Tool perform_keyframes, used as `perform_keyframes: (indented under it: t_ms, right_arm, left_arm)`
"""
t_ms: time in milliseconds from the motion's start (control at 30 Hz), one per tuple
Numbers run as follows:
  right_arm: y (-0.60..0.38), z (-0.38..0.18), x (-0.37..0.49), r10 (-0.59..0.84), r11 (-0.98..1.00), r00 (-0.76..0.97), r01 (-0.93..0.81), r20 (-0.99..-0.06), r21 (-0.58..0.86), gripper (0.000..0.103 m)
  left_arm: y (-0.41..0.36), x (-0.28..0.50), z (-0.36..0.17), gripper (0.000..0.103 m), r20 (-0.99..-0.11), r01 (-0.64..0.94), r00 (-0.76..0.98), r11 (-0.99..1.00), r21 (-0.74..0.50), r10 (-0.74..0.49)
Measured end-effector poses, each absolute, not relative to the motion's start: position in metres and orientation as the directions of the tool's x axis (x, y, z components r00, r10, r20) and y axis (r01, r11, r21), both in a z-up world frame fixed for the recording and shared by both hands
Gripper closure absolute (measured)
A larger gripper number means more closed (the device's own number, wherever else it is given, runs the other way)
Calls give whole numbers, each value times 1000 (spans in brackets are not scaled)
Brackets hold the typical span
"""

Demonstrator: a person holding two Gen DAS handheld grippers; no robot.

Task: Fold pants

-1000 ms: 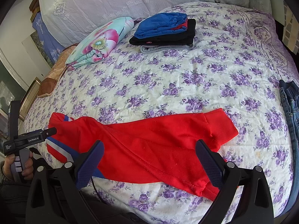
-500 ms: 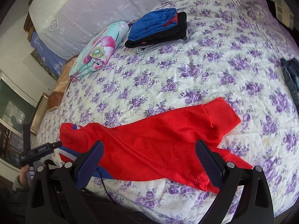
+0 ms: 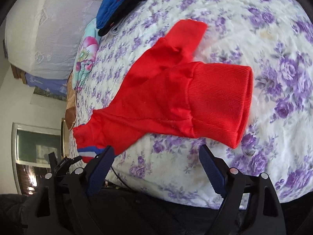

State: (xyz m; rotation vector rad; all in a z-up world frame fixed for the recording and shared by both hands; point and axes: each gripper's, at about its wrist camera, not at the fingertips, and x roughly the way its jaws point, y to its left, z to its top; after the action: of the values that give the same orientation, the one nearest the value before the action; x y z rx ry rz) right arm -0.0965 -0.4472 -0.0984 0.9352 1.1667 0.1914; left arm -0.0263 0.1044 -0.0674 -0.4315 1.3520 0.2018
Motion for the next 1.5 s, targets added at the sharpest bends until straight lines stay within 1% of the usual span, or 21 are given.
perform_keyframes:
  t_ms: [100, 167, 200, 233, 267, 333, 400, 500, 567, 667, 767, 867, 1033, 1100, 1133, 1167, 1200, 1233, 1333, 1433, 1500]
  right_arm:
    - [-463, -114, -91, 581, 549, 471, 376, -664, 747, 27]
    - [-469, -117, -86, 583, 511, 503, 384, -638, 769, 29]
    - [-472, -117, -85, 576, 502, 519, 384, -631, 775, 35]
    - [-474, -116, -83, 569, 492, 536, 385, -623, 781, 45]
    - [-479, -115, -82, 560, 482, 557, 384, -614, 788, 51]
    - [-487, -110, -83, 535, 465, 603, 375, -592, 802, 82]
    - [-490, -102, -80, 517, 481, 625, 354, -585, 802, 84]
    - [-485, -77, -71, 476, 579, 636, 293, -607, 761, 86]
    - [-487, -60, -66, 450, 621, 657, 257, -605, 741, 87]
    - [-488, -29, -49, 433, 658, 697, 189, -572, 729, 88]
    - [-486, 1, -18, 441, 691, 718, 112, -539, 714, 88]
    - [-485, 20, 29, 451, 721, 716, 60, -532, 691, 88]
    - [-485, 31, 120, 395, 792, 734, 32, -552, 609, 88]
    - [-487, 26, 153, 368, 814, 712, 64, -598, 577, 87]
    - [-487, 20, 162, 332, 837, 692, 97, -641, 539, 84]
    - [-489, 16, 162, 288, 853, 685, 135, -669, 505, 67]
    - [-491, 16, 160, 263, 856, 693, 153, -671, 494, 43]
    - [-493, 15, 153, 269, 852, 706, 143, -656, 504, 39]
    - [-499, 5, 124, 307, 838, 697, 125, -648, 531, 40]
    - [-497, -18, 91, 373, 810, 645, 123, -667, 573, 42]
    - [-491, -34, 71, 386, 802, 619, 142, -684, 580, 43]
  left_arm:
    - [100, -23, -69, 5, -971, -381, 212, 906, -187, -112]
    - [102, -22, -69, 5, -969, -392, 217, 898, -198, -119]
    - [102, -20, -70, 5, -969, -400, 216, 894, -203, -123]
    - [103, -19, -70, 5, -967, -409, 219, 887, -214, -132]
    - [105, -17, -70, 5, -965, -415, 223, 882, -225, -141]
    - [107, -14, -69, 5, -963, -421, 231, 878, -229, -141]
    - [109, -13, -70, 5, -962, -424, 235, 875, -232, -141]
    - [110, -11, -72, 5, -957, -429, 243, 868, -252, -157]
    - [109, -12, -73, 5, -953, -431, 253, 862, -266, -168]
    - [110, -15, -74, 5, -946, -435, 267, 853, -288, -184]
    - [114, -20, -74, 5, -938, -448, 283, 837, -314, -200]
    - [121, -27, -75, 5, -932, -473, 300, 817, -331, -204]
    - [135, -43, -72, 5, -920, -538, 339, 762, -361, -196]
    - [139, -48, -68, 5, -913, -558, 359, 740, -375, -192]
    - [140, -51, -66, 5, -910, -565, 370, 732, -381, -188]
    - [141, -55, -63, 5, -908, -568, 378, 728, -383, -183]
    - [141, -57, -61, 5, -906, -570, 384, 727, -383, -176]
    - [140, -60, -59, 5, -906, -573, 388, 726, -380, -168]
    - [138, -69, -59, 5, -909, -577, 384, 727, -371, -158]
    - [135, -74, -66, 5, -909, -578, 370, 718, -389, -194]
    - [132, -71, -68, 5, -899, -568, 374, 710, -416, -228]
